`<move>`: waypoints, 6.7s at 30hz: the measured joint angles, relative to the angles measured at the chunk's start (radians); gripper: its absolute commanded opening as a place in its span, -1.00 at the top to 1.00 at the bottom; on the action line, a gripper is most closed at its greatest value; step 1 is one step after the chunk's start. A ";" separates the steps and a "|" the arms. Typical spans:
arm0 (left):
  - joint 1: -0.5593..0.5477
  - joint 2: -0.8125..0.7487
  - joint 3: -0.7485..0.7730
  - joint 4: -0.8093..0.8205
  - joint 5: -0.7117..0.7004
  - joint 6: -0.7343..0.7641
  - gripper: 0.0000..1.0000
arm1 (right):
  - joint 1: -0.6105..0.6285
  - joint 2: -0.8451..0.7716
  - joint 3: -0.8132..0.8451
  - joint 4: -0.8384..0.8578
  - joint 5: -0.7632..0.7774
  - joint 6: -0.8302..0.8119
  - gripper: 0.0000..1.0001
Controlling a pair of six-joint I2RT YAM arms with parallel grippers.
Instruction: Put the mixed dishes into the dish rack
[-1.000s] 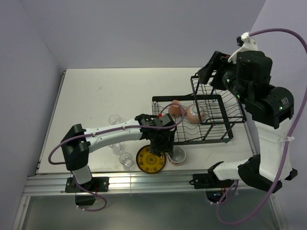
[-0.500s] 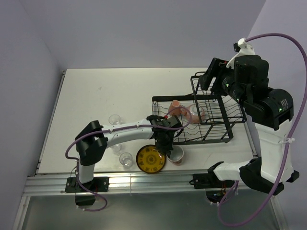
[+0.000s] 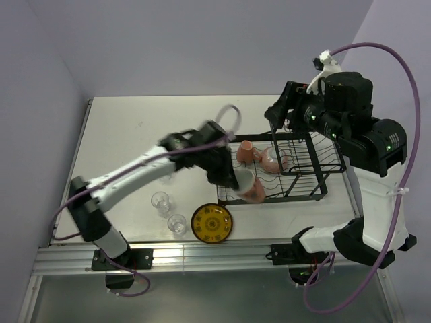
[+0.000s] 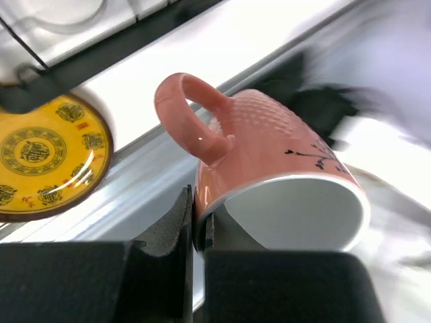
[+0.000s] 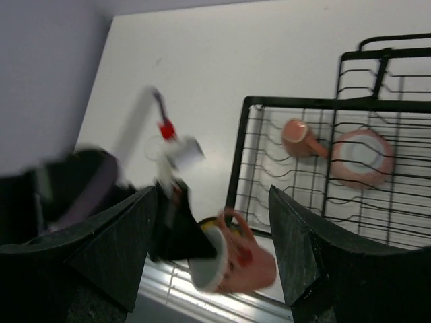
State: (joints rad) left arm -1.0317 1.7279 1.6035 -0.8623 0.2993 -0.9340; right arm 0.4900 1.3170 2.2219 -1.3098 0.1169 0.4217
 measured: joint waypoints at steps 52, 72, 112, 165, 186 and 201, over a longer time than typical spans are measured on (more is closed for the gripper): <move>0.781 -0.514 -0.379 1.269 0.812 -0.774 1.00 | -0.032 0.003 -0.664 1.373 -1.030 0.880 -0.63; 0.785 -0.547 -0.378 1.192 0.818 -0.706 -0.78 | 0.062 0.046 -0.586 1.233 -0.967 0.793 1.00; 0.306 -0.536 -0.409 -0.090 -0.119 -0.011 -0.45 | 0.239 0.035 -0.848 0.317 0.193 0.018 1.00; 0.530 -0.465 -0.353 -0.138 -0.361 0.056 -0.99 | 0.254 0.151 -1.106 0.615 0.379 0.023 -0.36; 0.618 -0.371 -0.325 -0.170 -0.428 0.120 -0.99 | 0.254 0.109 -1.150 0.547 0.389 0.007 -0.82; 0.638 -0.224 -0.277 -0.126 -0.426 0.152 -0.69 | 0.291 -0.024 -0.929 0.450 0.391 -0.021 -0.78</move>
State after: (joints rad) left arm -0.3935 1.5043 1.3270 -0.9886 -0.1268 -0.7822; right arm 0.7815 1.2934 1.2934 -0.8600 0.5079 0.4011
